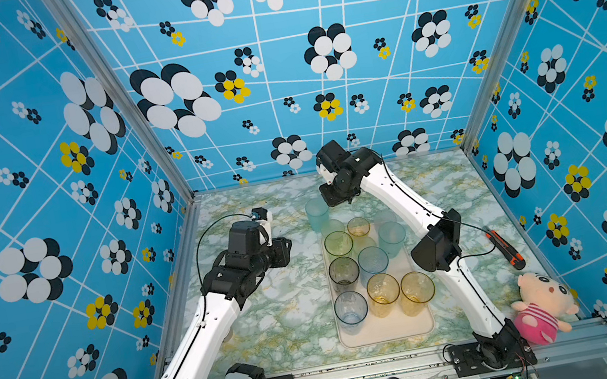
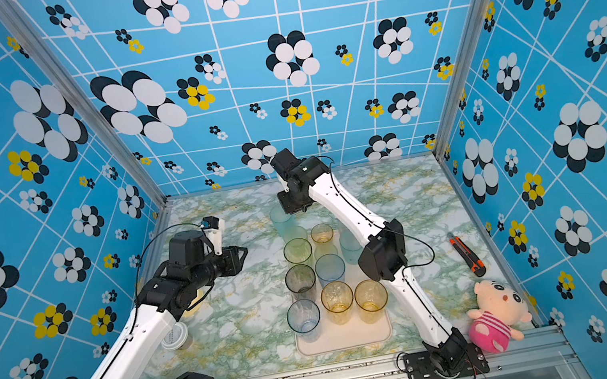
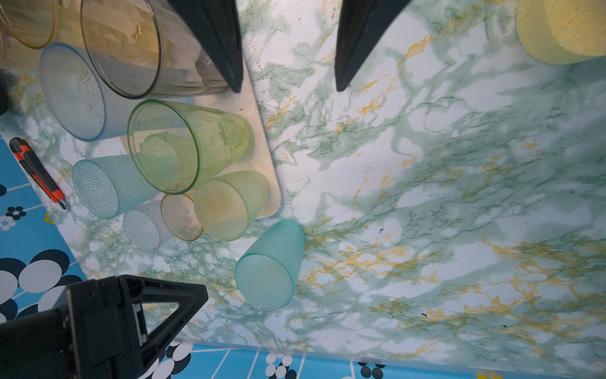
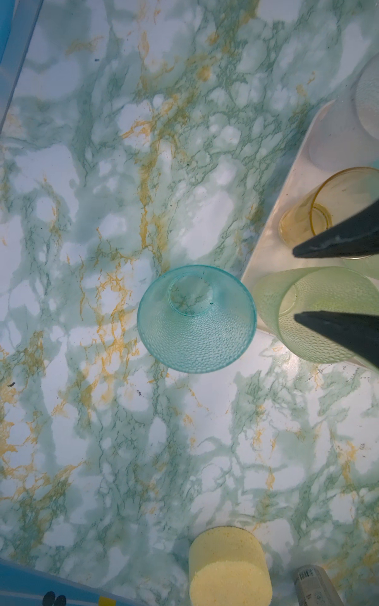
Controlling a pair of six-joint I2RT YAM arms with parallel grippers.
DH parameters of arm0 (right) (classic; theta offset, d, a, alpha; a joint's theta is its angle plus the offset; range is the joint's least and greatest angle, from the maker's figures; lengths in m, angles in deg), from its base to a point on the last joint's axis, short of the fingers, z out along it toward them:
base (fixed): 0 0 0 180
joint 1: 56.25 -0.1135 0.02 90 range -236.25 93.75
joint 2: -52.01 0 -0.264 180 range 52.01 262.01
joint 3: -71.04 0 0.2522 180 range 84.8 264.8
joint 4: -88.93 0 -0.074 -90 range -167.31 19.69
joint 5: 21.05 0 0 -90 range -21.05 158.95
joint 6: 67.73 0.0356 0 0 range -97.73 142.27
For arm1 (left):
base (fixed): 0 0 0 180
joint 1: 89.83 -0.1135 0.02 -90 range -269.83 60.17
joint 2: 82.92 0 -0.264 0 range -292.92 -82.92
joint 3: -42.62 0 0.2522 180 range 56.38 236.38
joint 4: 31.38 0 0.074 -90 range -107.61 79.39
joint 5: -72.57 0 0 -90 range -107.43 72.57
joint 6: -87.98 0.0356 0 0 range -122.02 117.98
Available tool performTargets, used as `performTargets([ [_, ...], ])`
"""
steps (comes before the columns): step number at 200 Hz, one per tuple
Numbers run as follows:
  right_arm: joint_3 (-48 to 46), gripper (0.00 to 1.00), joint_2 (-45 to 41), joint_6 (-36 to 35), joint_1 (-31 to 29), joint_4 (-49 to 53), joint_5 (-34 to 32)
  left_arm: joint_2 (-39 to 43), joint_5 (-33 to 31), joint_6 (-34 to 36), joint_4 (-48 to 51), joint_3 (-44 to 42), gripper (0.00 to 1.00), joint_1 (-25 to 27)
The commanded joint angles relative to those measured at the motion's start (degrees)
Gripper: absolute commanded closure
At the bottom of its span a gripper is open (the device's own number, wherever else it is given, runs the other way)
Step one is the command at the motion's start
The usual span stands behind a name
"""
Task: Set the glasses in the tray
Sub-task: 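Move the right gripper over the teal textured glass beyond the tray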
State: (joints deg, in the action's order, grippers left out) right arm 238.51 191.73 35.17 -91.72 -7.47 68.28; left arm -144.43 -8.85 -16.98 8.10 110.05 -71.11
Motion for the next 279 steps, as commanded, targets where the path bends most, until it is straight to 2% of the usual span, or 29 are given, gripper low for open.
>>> performTargets([
  [1,1.6,0.7,1.8,1.4,0.5,-1.4,0.3,1.0,-0.1,0.9,0.7,-0.7,0.53,-0.7],
  [186,1.7,0.7,6.3,3.4,0.7,-7.8,-4.0,1.7,1.0,1.3,0.5,-1.4,0.52,-2.6],
  [279,2.7,0.71,8.4,4.1,1.2,-9.4,-3.8,1.8,1.1,1.5,0.4,-1.6,0.52,-3.2],
])
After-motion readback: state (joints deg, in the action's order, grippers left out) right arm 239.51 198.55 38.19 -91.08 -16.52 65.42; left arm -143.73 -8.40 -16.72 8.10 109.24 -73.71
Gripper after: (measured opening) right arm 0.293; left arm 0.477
